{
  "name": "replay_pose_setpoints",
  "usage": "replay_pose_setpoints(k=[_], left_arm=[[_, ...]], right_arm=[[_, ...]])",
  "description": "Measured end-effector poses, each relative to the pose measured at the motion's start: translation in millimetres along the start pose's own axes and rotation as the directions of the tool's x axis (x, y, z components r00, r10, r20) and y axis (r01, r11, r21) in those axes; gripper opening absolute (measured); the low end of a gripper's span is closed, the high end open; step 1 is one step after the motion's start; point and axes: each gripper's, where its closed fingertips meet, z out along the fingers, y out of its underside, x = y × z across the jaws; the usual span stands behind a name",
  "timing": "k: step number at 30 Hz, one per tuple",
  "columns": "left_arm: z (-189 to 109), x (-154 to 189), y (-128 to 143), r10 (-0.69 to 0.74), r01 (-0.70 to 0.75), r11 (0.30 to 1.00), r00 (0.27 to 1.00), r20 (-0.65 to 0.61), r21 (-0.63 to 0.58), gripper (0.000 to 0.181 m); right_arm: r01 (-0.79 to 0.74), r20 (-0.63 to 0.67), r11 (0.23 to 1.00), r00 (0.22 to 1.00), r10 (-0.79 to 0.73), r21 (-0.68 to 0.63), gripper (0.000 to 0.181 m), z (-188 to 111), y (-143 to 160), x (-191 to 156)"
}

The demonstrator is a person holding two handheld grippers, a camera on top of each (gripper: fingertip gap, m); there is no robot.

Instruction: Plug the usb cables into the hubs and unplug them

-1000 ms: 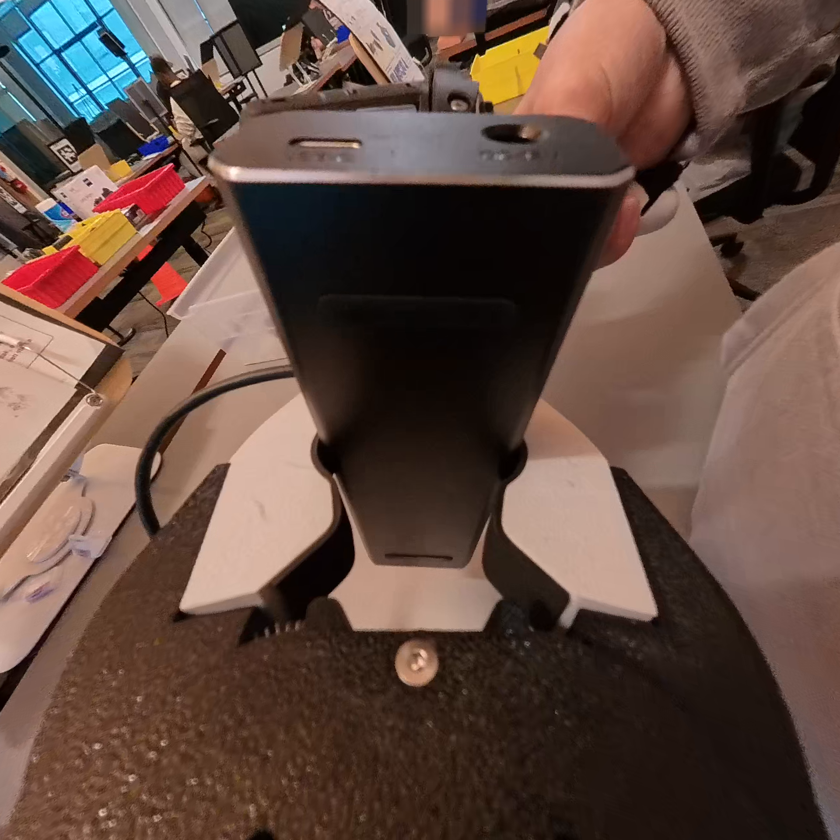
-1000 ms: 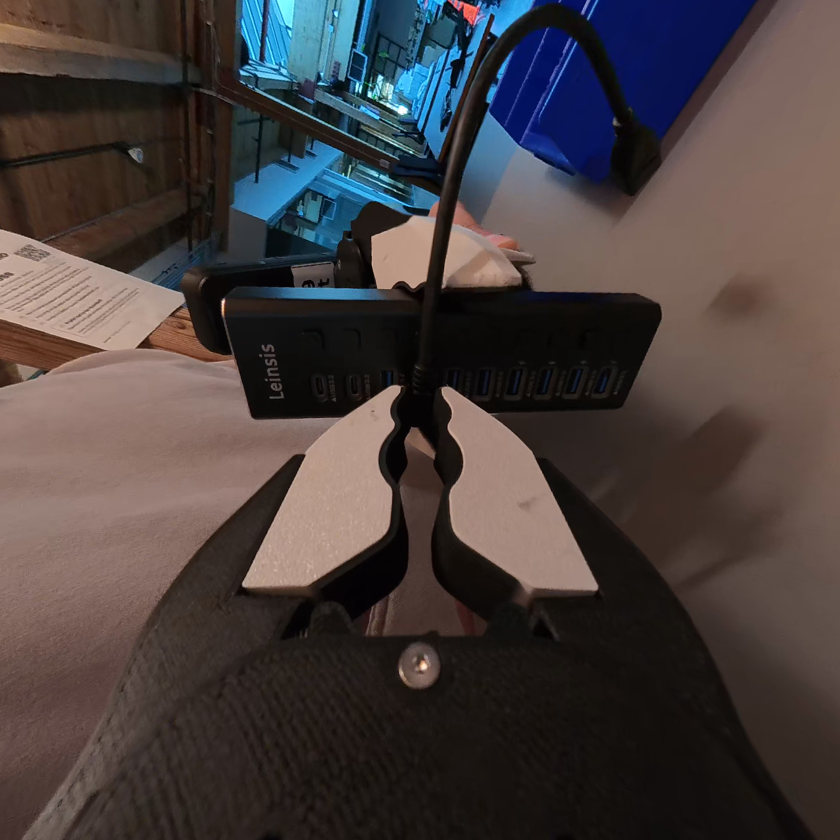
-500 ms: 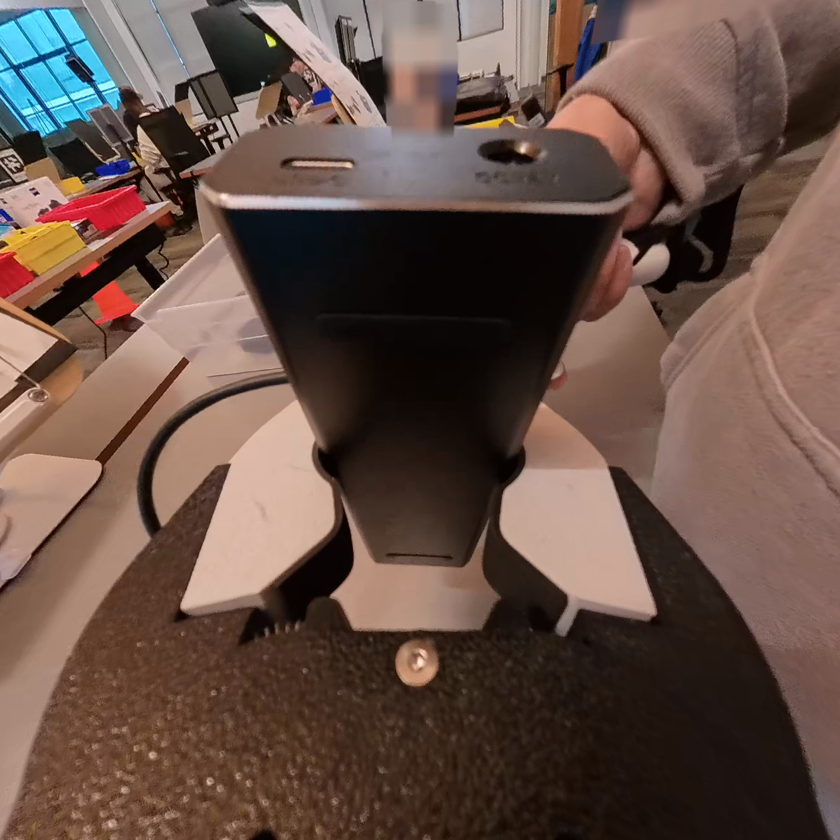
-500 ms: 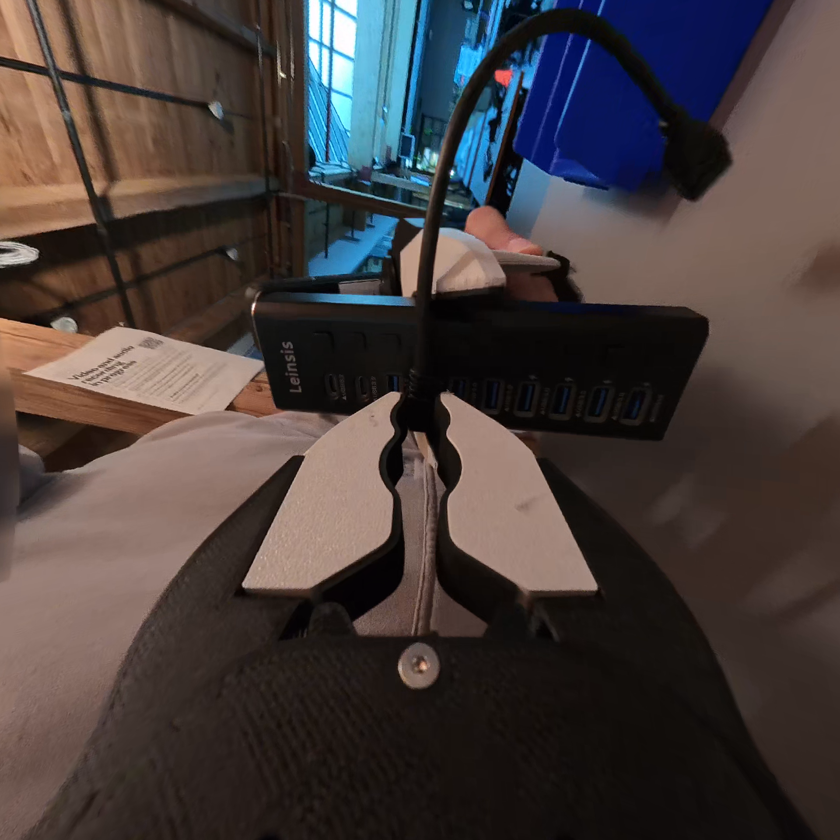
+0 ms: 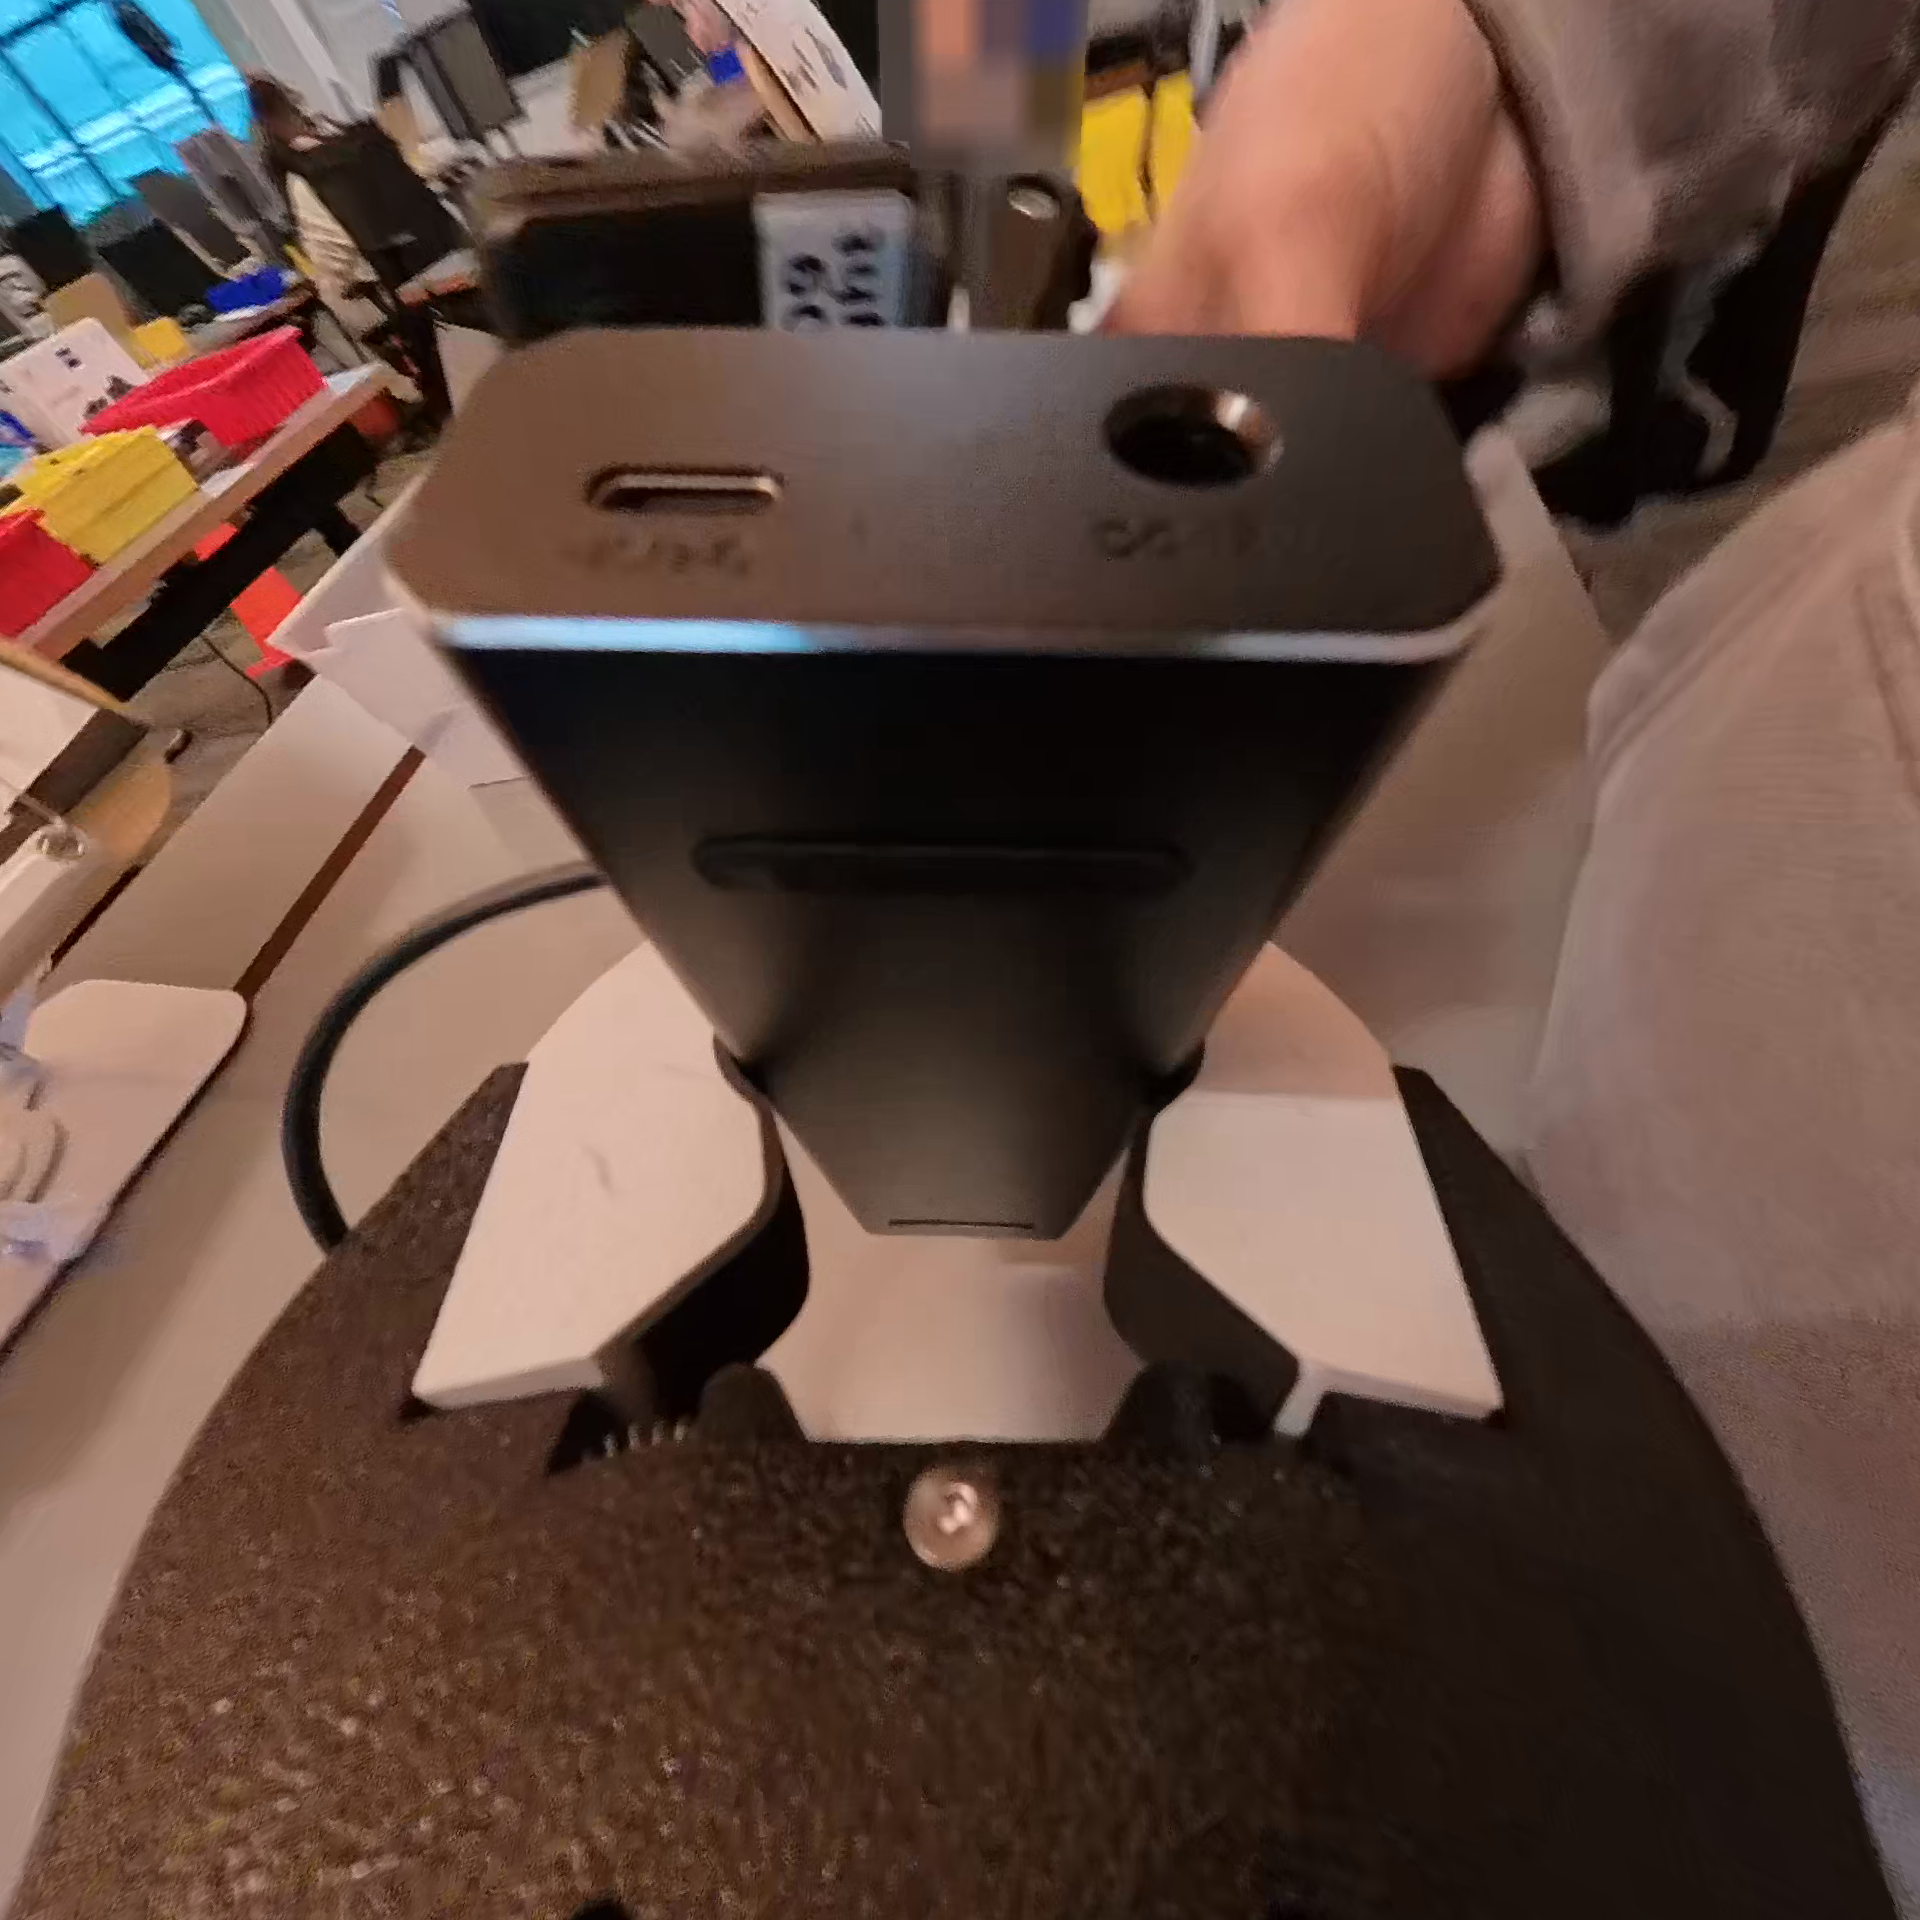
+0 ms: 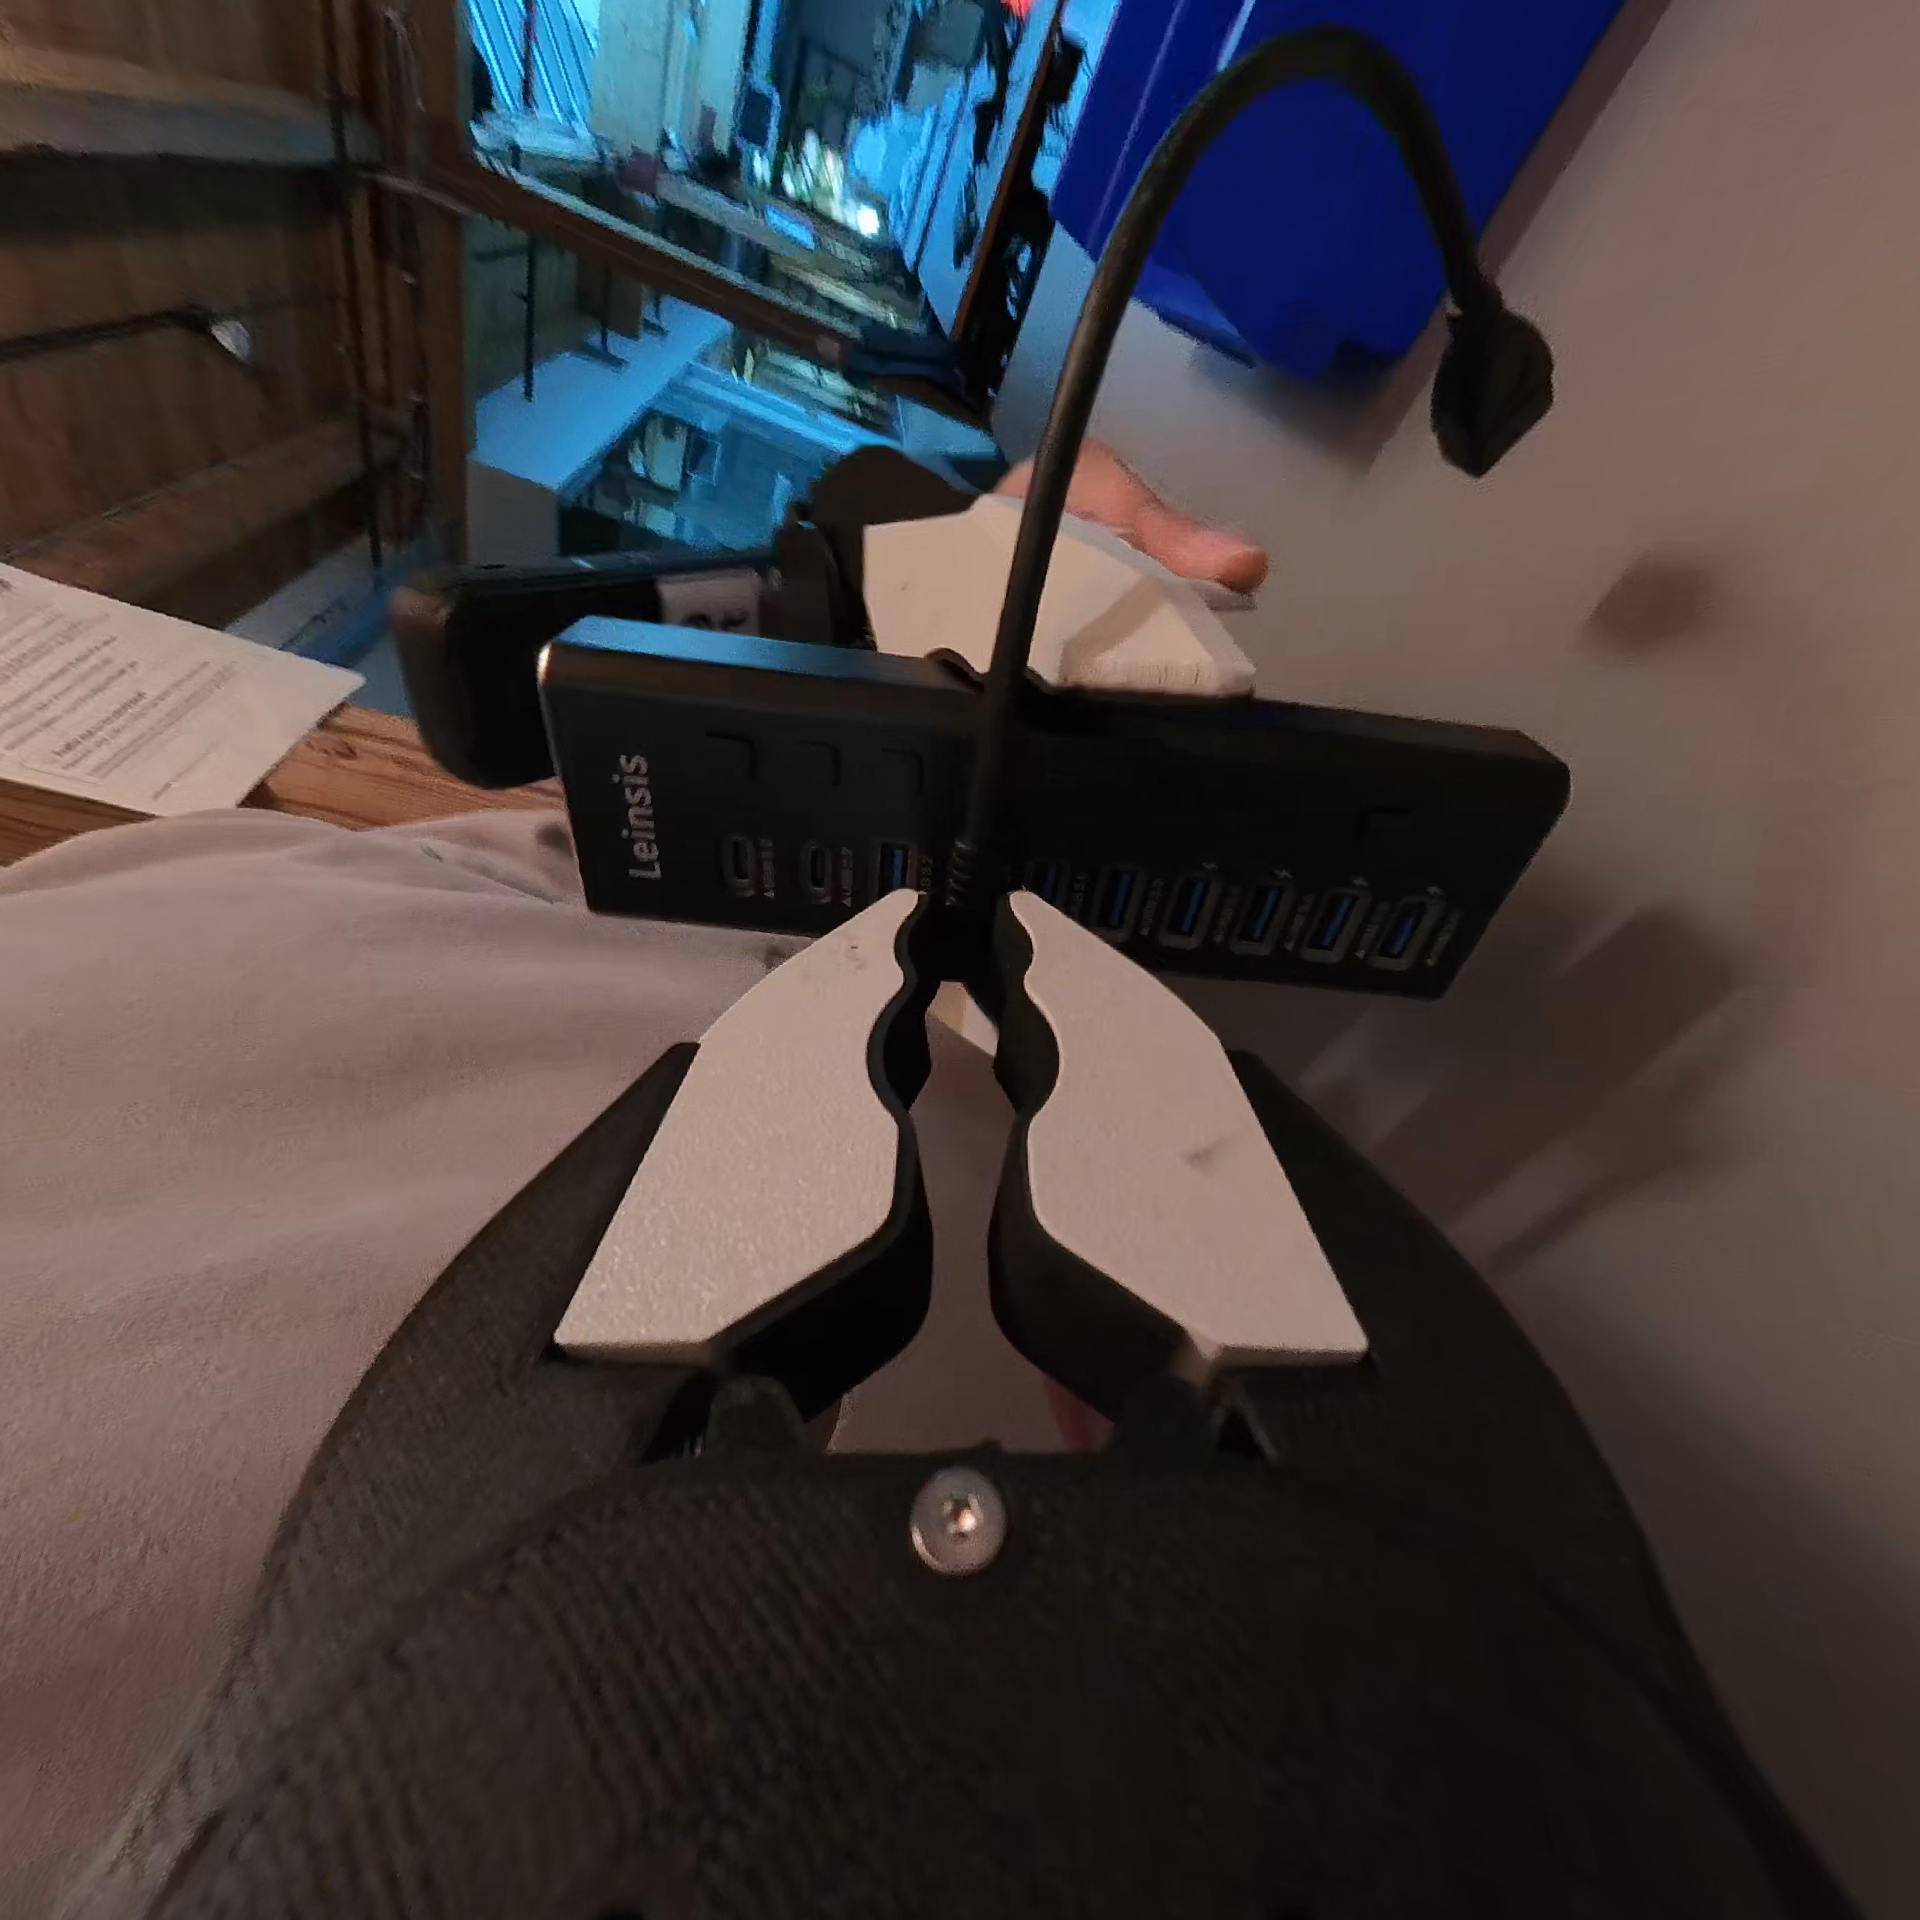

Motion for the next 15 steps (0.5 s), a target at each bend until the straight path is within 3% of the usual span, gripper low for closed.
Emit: replay_pose_setpoints(k=[9,15], left_arm=[[5,1,-9,0.129,-0.130,0.989,0.992,-0.018,-0.067,0.072],[0,-6,-18,0.083,-0.082,0.996,0.996,0.036,-0.028,0.072]], right_arm=[[0.104,-0.068,0.974,0.990,-0.120,-0.201,0.011,-13,9,-5],[0.106,-0.044,0.974,0.992,-0.117,-0.202,0.011,-14,2,-12]])
